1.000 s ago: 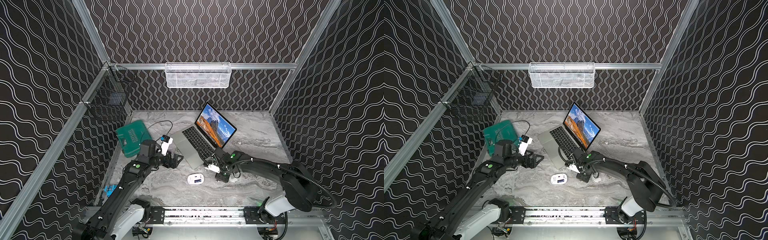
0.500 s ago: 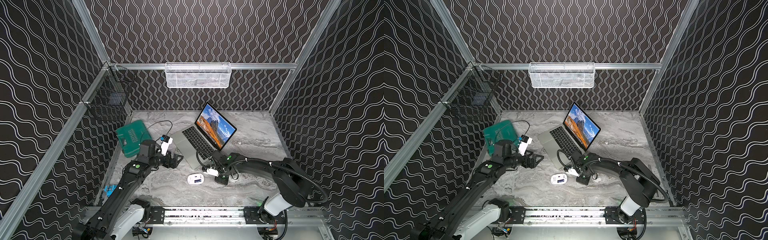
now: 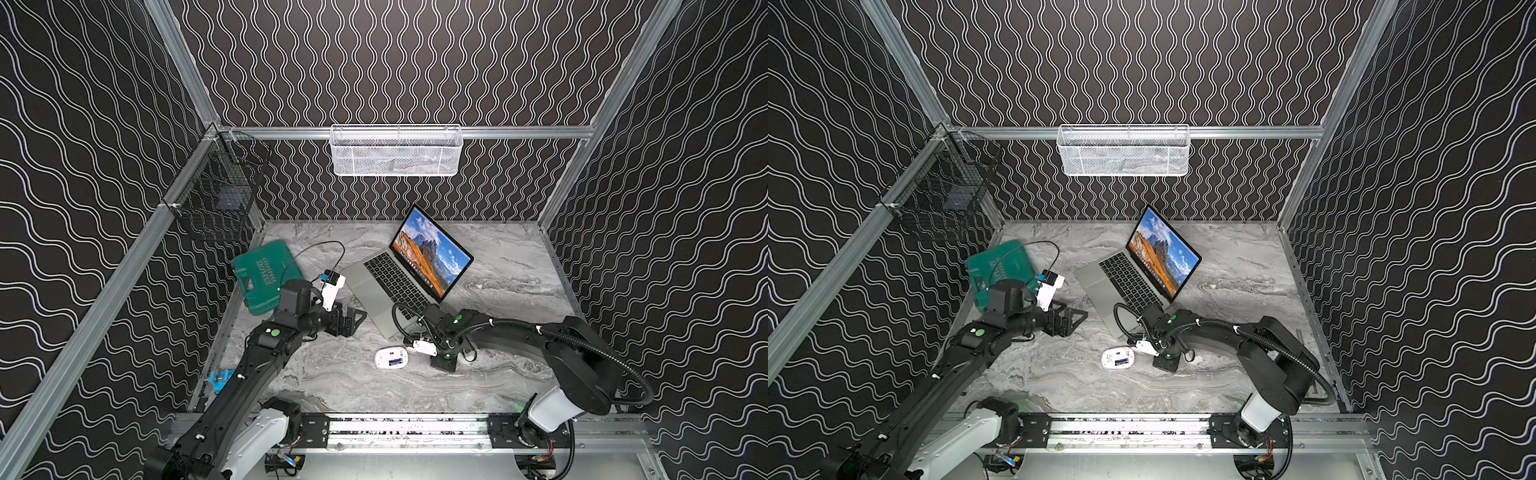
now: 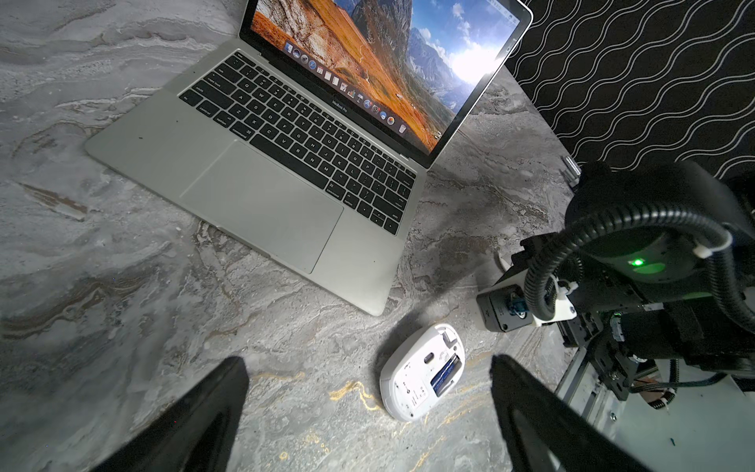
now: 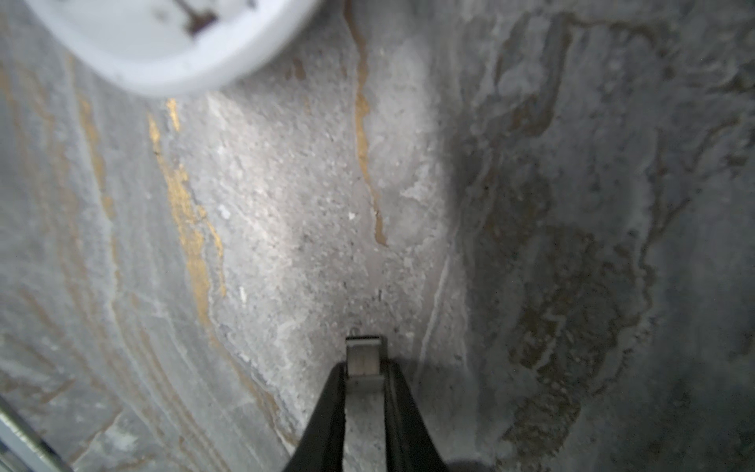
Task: Insert the wireless mouse receiver into the laptop
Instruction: Pick up the USB plug at the center of the board.
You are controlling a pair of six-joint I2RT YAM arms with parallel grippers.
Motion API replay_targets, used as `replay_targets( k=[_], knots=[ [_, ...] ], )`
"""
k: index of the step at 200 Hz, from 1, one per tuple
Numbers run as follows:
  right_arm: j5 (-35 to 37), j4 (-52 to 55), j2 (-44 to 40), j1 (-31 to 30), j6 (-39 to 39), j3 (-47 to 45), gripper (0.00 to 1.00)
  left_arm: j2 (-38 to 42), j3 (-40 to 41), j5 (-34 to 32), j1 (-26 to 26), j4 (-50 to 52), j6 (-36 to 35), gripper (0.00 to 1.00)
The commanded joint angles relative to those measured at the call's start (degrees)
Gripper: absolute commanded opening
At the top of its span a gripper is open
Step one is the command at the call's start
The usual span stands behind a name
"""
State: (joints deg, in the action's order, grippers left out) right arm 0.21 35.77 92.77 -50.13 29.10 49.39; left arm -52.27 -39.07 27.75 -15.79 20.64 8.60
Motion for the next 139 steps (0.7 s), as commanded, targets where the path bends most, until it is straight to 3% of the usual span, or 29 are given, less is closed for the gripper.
replay_targets(
  k=[1, 37, 69, 104, 139],
  knots=[
    [-1.5, 0.9, 0.4, -0.6, -0.9, -1.7, 0.15, -0.1, -0.5, 0.4, 0.2, -0.6, -0.2, 0.96],
    [1.9, -0.8, -1.7, -1.0, -6.3, -1.6, 0.07, -2.2, -0.5, 1.5, 2.0, -4.6, 2.2, 0.96],
    [3.8, -0.6, -0.4, 0.7, -16.9, 3.7, 0.03, -14.6, -0.9, 5.9, 5.2, -20.1, 11.4, 0.91],
    [5.0, -2.8, -0.4, 3.3, -26.1, 6.0, 0.03, -30.6, -10.6, 1.5, 5.2, -22.7, 7.6, 0.85],
    [8.6, -5.5, 2.2, 8.3, -30.1, 6.6, 0.03, -42.4, -19.7, -6.0, 5.1, -22.4, 3.2, 0.86]
  ],
)
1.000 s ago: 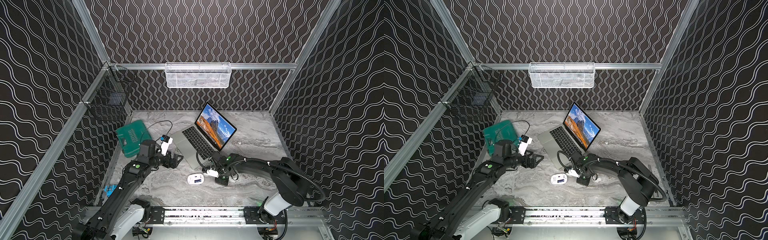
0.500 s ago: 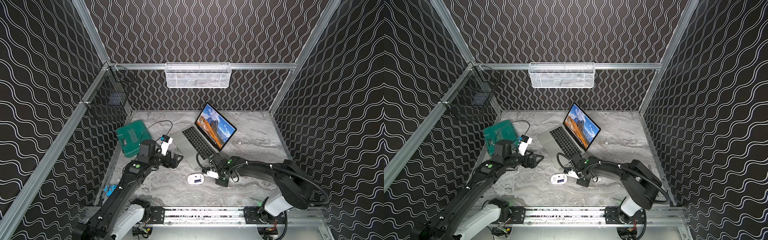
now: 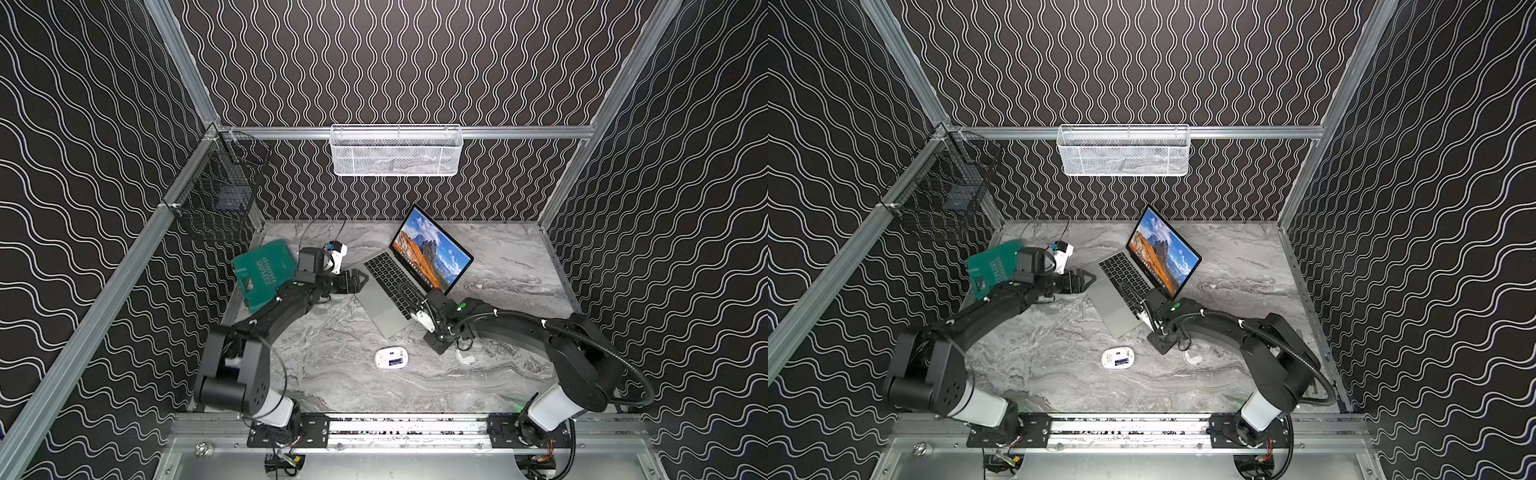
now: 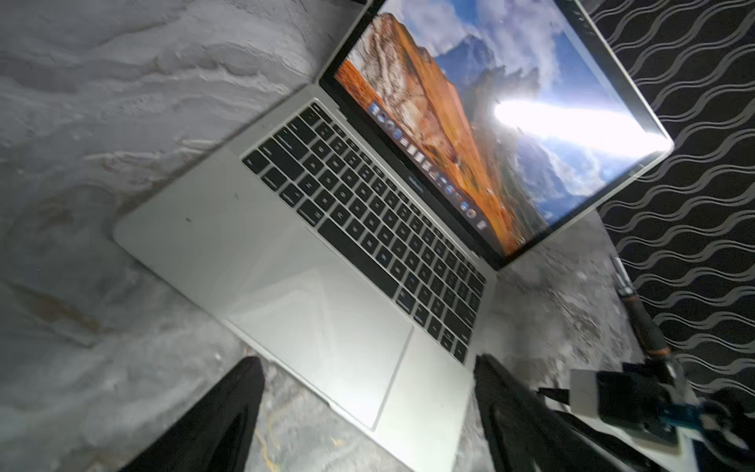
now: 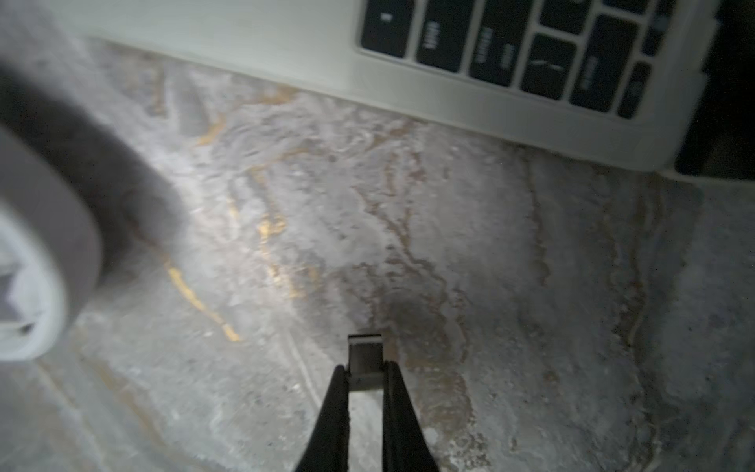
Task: Insert the wireless mouse receiver into the laptop
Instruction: Pick up the USB plug at the center of the board, then insert the USB plug into the USB port.
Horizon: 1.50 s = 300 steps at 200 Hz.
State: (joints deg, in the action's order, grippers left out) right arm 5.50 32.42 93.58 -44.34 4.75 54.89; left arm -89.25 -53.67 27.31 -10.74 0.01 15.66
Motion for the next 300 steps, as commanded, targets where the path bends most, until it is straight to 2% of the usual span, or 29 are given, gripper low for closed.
replay_targets(
  k=[1, 36, 70, 117, 182, 221, 300],
  knots=[
    [3.4, -2.2, 1.4, 2.5, -5.8, 1.2, 0.03, -5.8, -5.4, -5.8, 0.0, -1.6, -4.0, 0.86],
    [4.2, -6.0, 4.6, 4.9, -4.9, 1.9, 0.03, -16.9, -14.7, -7.2, -0.1, 0.9, -6.6, 0.84],
    [2.0, -9.4, 7.7, 6.8, -4.7, 4.7, 0.03, -26.0, -22.8, -5.5, -0.4, 6.0, -8.7, 0.82],
    [1.0, -9.9, 10.9, 7.7, -4.2, 6.7, 0.03, -32.4, -29.1, -7.9, -1.2, 10.8, -11.6, 0.83],
    [0.6, -11.9, 10.7, 7.6, -6.8, 5.5, 0.02, -37.4, -34.2, -11.5, -1.8, 14.7, -14.5, 0.85],
    [1.4, -10.8, 11.8, 7.6, -7.9, 6.5, 0.02, -36.5, -35.4, -16.0, -2.3, 16.5, -16.3, 0.86],
    [1.0, -8.7, 12.9, 6.1, -7.7, 9.2, 0.01, -36.0, -34.6, -13.5, -2.5, 16.4, -15.4, 0.86]
  ],
)
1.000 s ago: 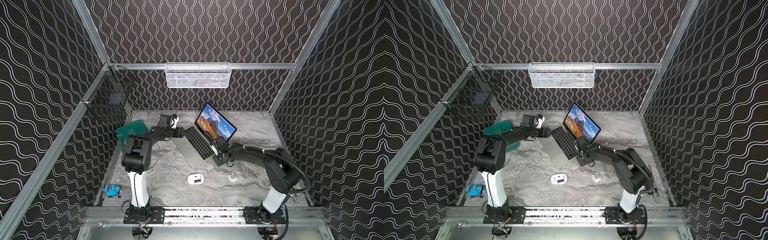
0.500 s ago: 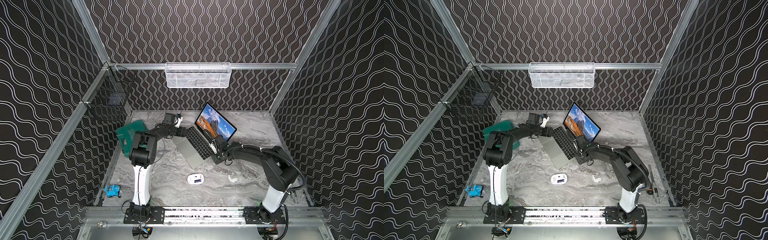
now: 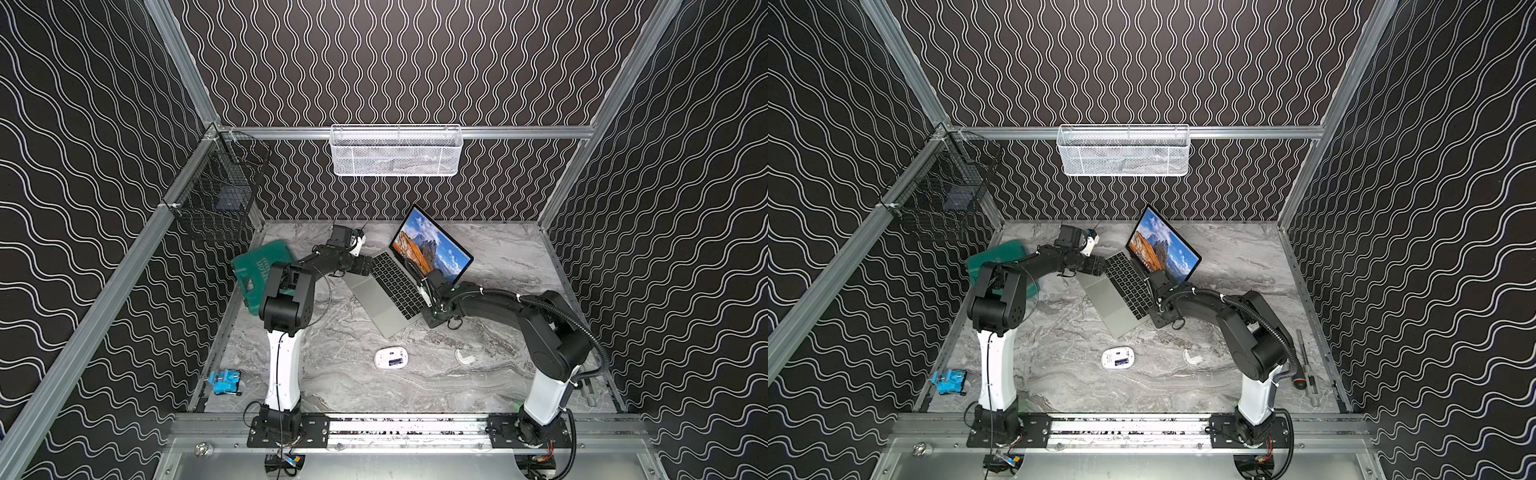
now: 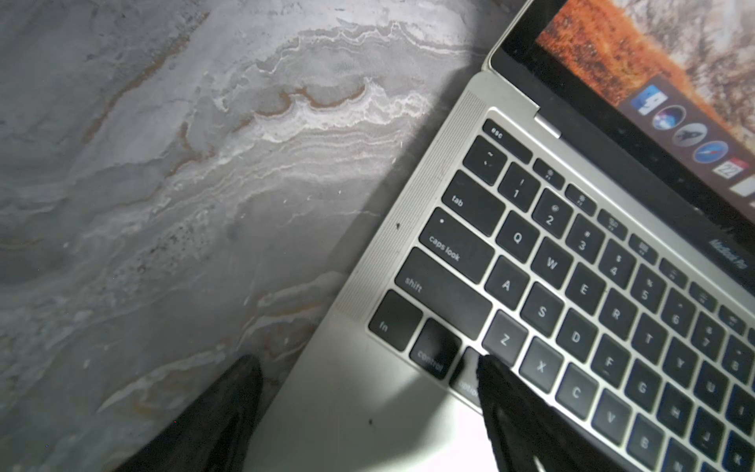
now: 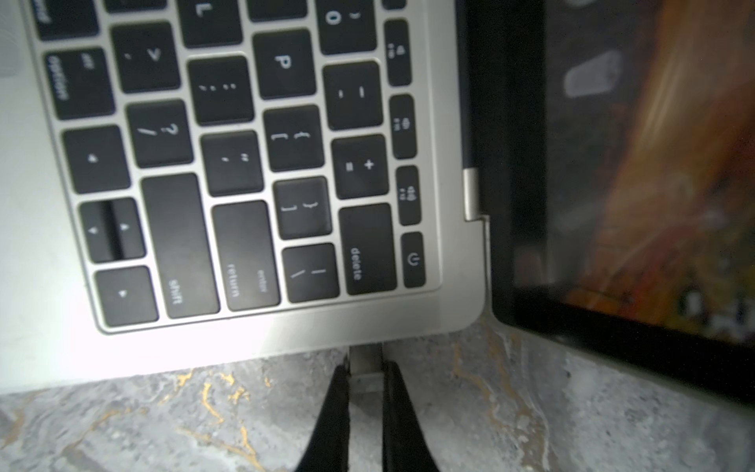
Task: Insert the wireless mouse receiver into the laptop
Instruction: Insert the USB plug into the USB port.
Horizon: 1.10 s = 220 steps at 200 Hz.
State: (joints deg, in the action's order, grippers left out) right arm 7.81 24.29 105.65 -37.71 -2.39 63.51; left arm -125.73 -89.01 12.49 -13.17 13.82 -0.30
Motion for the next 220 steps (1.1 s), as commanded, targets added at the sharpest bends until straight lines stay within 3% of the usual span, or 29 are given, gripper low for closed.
replay_targets(
  k=[1, 85, 158, 196, 220],
  knots=[
    [-1.4, -0.6, 0.8, -0.6, -0.6, 0.7, 0.01, 0.5, 0.8, 1.4, -0.1, 2.6, 0.5, 0.86],
    [-4.4, -3.6, 0.4, -0.9, -2.2, 0.8, 0.00, 0.8, 2.4, 3.1, -0.1, 2.2, 0.8, 0.86],
    [-3.0, -14.3, 2.2, -0.3, 3.9, -1.1, 0.04, 3.4, 6.0, 13.5, 0.6, 1.0, 3.4, 0.85],
    [-1.6, -15.0, -3.2, -0.1, 1.1, -3.3, 0.27, 6.3, 7.7, 9.6, 1.8, 0.2, 3.3, 0.86],
    [0.0, -13.5, -9.9, -0.2, -8.4, -5.9, 0.57, 8.1, 8.2, 6.6, 2.6, -0.5, 3.0, 0.88]
  ],
)
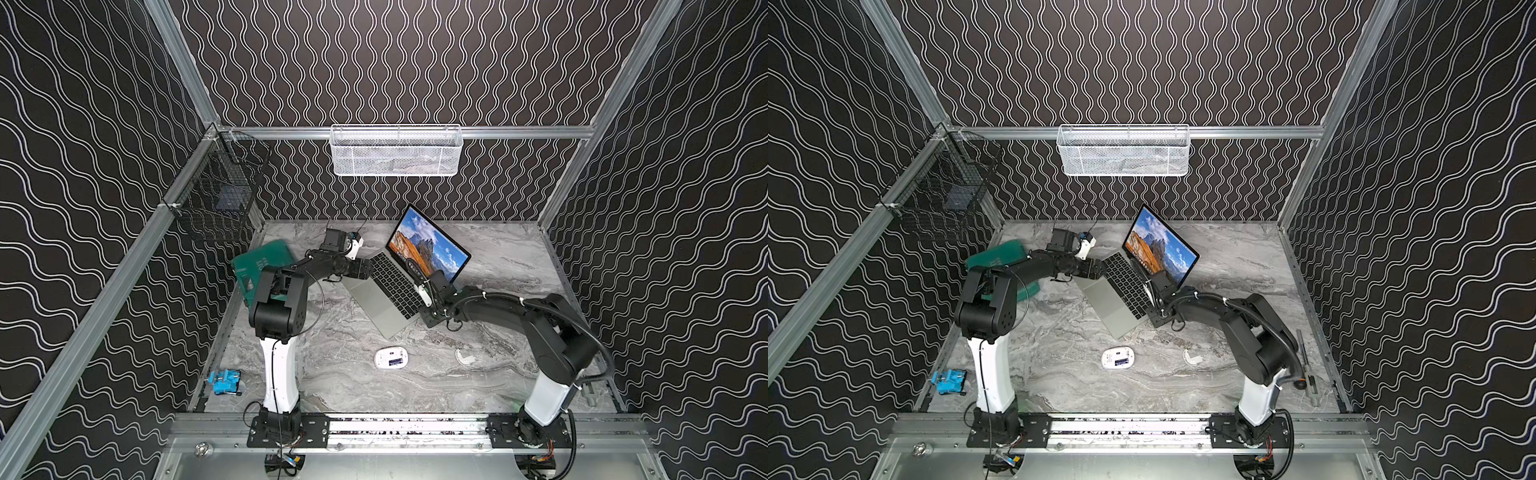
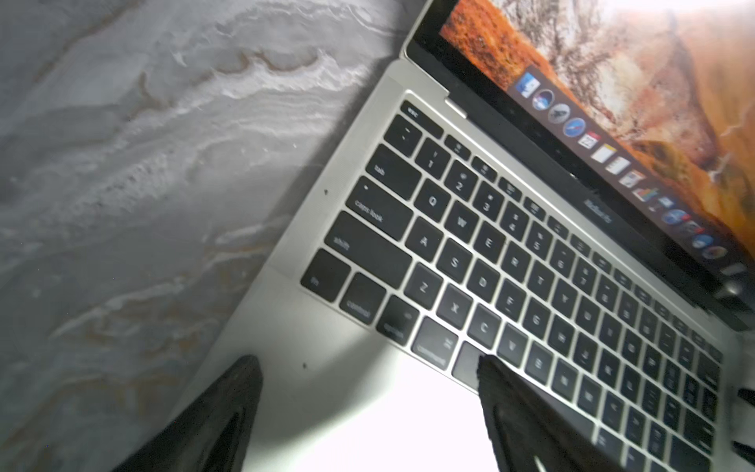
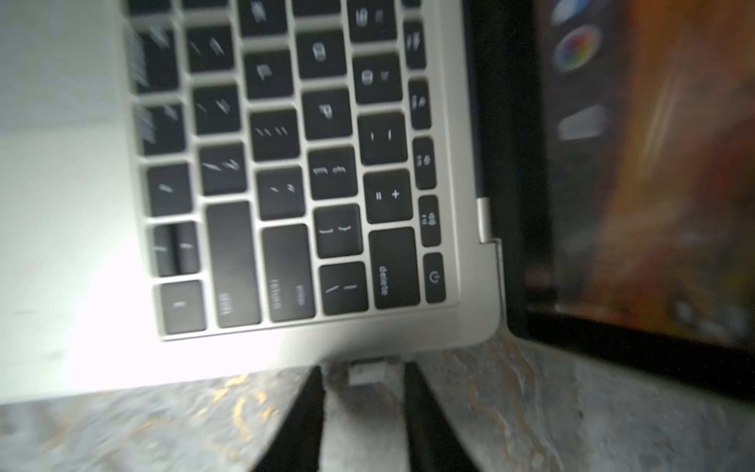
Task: Insert the wireless mouse receiver into the laptop
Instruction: Insert the USB plug into the USB port, then adjust the laptop at the center of the board.
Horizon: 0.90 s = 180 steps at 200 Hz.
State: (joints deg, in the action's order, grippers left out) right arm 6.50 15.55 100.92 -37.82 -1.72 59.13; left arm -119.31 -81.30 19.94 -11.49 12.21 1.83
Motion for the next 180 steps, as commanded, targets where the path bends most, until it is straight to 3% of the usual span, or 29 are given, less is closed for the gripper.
replay_targets(
  k=[1, 19, 41, 71, 130, 180],
  knots=[
    [1.4, -4.7, -5.5, -0.1, -9.6, -1.6, 0.58, 1.7, 0.5, -0.9, 1.0, 1.2, 0.9, 0.87],
    [1.9, -4.4, -9.9, -0.1, -21.6, -5.2, 0.66, 2.2, 0.0, -1.3, 1.8, 1.3, 0.7, 0.88],
    [0.2, -3.1, -11.1, -0.1, -36.4, -7.7, 0.69, 1.7, -1.5, -1.2, 2.5, 2.2, -0.1, 0.89],
    [-5.9, -6.9, -9.3, -0.1, -46.9, -10.6, 0.69, -0.9, -5.8, -0.8, 3.0, 5.3, -1.4, 0.89],
    [-7.1, -12.4, -4.7, -0.1, -47.5, -10.6, 0.66, -5.6, -10.0, -7.8, 3.0, 10.4, -3.2, 0.89],
    [-5.8, -13.6, 0.8, 0.2, -43.8, -6.7, 0.62, -4.5, -6.5, -0.7, 3.0, 11.3, -1.5, 0.89]
  ],
)
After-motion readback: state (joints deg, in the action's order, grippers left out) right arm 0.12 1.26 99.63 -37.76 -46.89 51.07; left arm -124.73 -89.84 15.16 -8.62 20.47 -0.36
